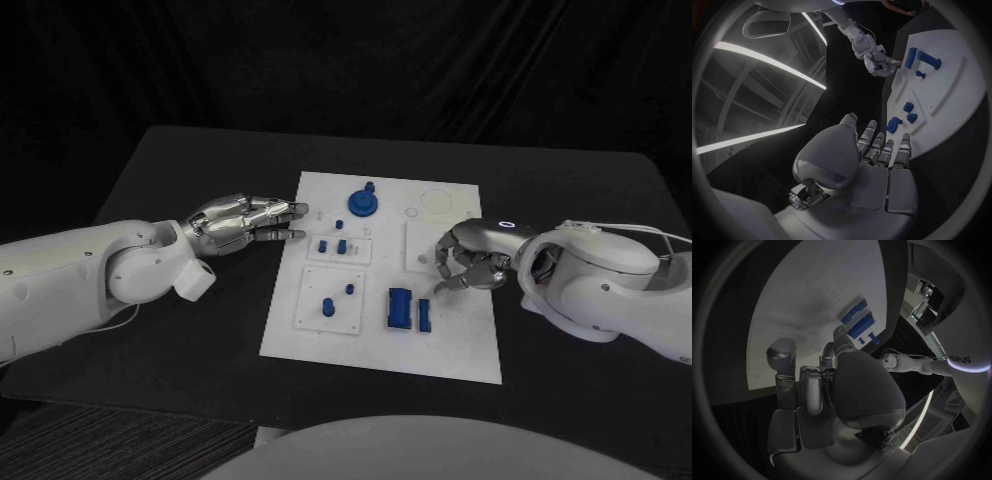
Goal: Assemble the parts on the task board
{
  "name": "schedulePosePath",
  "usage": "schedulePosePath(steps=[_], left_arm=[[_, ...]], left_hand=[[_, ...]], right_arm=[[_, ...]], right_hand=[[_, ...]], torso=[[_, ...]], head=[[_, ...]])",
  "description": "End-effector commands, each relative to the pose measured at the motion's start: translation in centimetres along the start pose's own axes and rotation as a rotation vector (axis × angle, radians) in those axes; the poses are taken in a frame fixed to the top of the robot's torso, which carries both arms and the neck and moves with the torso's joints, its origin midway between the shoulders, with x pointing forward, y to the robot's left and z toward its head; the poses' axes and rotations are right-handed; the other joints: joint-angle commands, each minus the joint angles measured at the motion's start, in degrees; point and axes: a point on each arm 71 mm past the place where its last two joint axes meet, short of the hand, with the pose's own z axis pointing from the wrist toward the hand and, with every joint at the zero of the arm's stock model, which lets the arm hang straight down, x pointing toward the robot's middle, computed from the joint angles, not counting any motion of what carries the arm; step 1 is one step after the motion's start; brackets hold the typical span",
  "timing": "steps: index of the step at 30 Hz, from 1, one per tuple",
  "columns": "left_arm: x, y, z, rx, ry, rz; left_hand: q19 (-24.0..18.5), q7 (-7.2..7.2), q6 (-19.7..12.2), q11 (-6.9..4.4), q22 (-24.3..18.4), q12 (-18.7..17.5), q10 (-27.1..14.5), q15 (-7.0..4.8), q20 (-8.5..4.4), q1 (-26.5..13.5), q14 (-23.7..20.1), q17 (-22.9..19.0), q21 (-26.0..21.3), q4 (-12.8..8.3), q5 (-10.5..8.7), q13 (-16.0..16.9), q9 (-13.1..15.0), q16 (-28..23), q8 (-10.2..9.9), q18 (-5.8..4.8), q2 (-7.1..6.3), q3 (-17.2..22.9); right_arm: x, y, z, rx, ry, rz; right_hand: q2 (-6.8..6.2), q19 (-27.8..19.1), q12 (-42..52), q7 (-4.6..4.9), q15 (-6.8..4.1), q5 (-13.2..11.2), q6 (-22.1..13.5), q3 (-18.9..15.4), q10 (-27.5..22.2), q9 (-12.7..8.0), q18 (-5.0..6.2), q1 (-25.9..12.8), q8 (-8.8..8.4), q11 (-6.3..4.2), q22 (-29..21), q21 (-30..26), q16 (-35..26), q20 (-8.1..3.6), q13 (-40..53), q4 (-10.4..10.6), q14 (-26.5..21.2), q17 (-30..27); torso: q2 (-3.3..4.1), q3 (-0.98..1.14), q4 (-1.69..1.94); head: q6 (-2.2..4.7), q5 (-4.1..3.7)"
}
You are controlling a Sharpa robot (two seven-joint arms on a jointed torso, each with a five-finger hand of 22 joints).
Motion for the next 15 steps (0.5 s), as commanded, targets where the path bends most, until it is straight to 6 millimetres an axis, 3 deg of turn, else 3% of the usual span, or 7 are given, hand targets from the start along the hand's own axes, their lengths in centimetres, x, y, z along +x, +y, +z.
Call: schedulePosePath(steps=[1, 6, 8, 11, 13, 14, 15], left_arm=[[-0.2, -0.9, -0.2, 0.120, -0.075, 0.027], [-0.3, -2.0, -0.5, 0.207, -0.136, 0.065], [-0.2, -2.5, -0.6, 0.248, -0.152, 0.079], [0.1, -3.1, -0.5, 0.300, -0.168, 0.096], [0.1, -3.4, -0.4, 0.338, -0.181, 0.110], [0.1, -3.5, -0.3, 0.352, -0.188, 0.117], [0.1, -3.6, -0.3, 0.363, -0.194, 0.123]], left_hand=[[1.1, 0.20, 1.6, 0.17, 0.7, 1.5, 1.6, 0.05, 0.04, 0.3, 1.3, 0.3, 0.7, -0.4, 0.27, 0.2, 0.1, 1.1, 0.7, 1.00, -0.86, -0.4], [1.2, 0.06, 4.2, 0.42, 0.5, 4.9, 5.2, -0.10, -0.34, 0.7, 3.7, 0.7, 0.9, 0.5, 0.19, 0.7, 0.2, 3.4, 1.6, 1.10, -1.68, -1.2], [1.1, -0.06, 5.8, 0.39, 0.3, 5.8, 6.3, -0.46, -0.95, 0.8, 4.0, 0.7, 0.8, 1.8, -0.44, 0.7, 0.3, 3.9, 2.1, 1.13, -2.12, -1.8], [-0.8, -0.47, 7.6, -0.39, -1.5, 5.9, 6.9, -1.72, -2.74, 0.1, 2.8, 0.4, 0.0, 2.8, -2.09, 0.6, 0.4, 3.0, 2.6, 0.78, -2.63, -3.1], [-2.9, -0.97, 7.6, -1.26, -3.7, 4.5, 5.7, -2.69, -4.25, -0.5, 1.0, 0.1, -1.1, 2.8, -3.86, 0.3, 0.2, 1.5, 2.2, 0.30, -2.93, -4.2], [-3.9, -1.25, 7.0, -1.82, -4.9, 3.5, 4.8, -3.26, -5.16, -1.0, 0.0, -0.1, -1.7, 2.7, -4.68, 0.2, 0.1, 0.5, 1.6, 0.01, -2.98, -4.8], [-4.1, -1.43, 6.4, -2.10, -5.1, 2.8, 4.2, -3.62, -5.51, -1.2, -0.5, -0.2, -1.8, 2.7, -5.02, 0.1, 0.1, 0.0, 1.1, -0.09, -3.00, -5.0]], right_arm=[[-2.7, -0.4, 0.1, -0.069, -0.186, 0.150], [-5.9, -2.1, 0.7, -0.116, -0.339, 0.364], [-6.7, -2.8, 1.1, -0.128, -0.381, 0.457], [-7.2, -3.8, 1.6, -0.137, -0.396, 0.564], [-7.4, -4.4, 2.1, -0.145, -0.387, 0.645], [-7.4, -4.6, 2.3, -0.149, -0.382, 0.679], [-7.3, -4.7, 2.4, -0.151, -0.378, 0.705]], right_hand=[[0.38, -1.4, 0.2, -0.34, -0.25, 0.3, 1.2, 0.0, 6.0, -0.1, 1.08, -2.7, 0.23, -0.56, 4.2, -6.9, -1.6, 0.03, 15.0, 3.5, 4.7, 9.9], [3.66, -8.0, -6.9, 0.51, 0.54, 3.6, 1.7, -1.6, 1.2, -5.2, 3.36, -7.2, -5.06, 0.58, -5.4, -31.8, -17.7, 1.39, 10.1, 7.1, -2.3, -14.7], [5.57, -12.7, -37.0, 3.03, 3.44, 5.0, 0.5, -3.8, -17.3, -10.5, 3.37, -10.2, -10.04, 2.68, -11.9, -39.2, -43.6, 3.64, -10.8, 6.9, -13.0, -42.2], [7.54, -17.9, -54.3, 5.44, 6.80, 9.3, 0.4, -7.0, -25.3, -17.0, 3.45, -12.2, -15.07, 6.12, -21.6, -43.2, -58.7, 7.00, -24.9, 8.1, -15.8, -48.8], [10.05, -30.2, -65.1, 9.74, 12.61, 9.5, -3.9, -9.1, -37.1, -21.1, 1.27, -15.6, -19.63, 10.84, -28.0, -44.1, -70.0, 10.65, -32.5, 6.6, -28.0, -54.4], [11.66, -37.0, -71.1, 11.83, 15.01, 9.3, -4.3, -11.8, -37.9, -25.9, 2.14, -16.8, -22.58, 12.79, -35.4, -43.3, -75.1, 13.35, -42.6, 8.3, -28.9, -59.1], [11.69, -37.6, -72.0, 10.64, 15.34, 8.9, -5.5, -12.3, -38.9, -26.8, 2.05, -17.0, -23.56, 13.67, -36.4, -43.4, -76.6, 14.07, -44.0, 8.1, -30.6, -60.1]], torso=[[-0.02, 0.02, -0.04], [-1.10, 0.32, -0.49], [-2.15, 0.51, -0.54], [-3.40, 0.78, -0.84], [-4.01, 0.90, -0.97], [-4.32, 0.98, -1.05], [-4.95, 1.12, -1.25]], head=[[0.00, -0.45], [0.00, -0.93], [0.00, -1.11], [0.00, -0.99], [0.00, -0.96], [0.00, -0.99], [0.00, -0.84]])
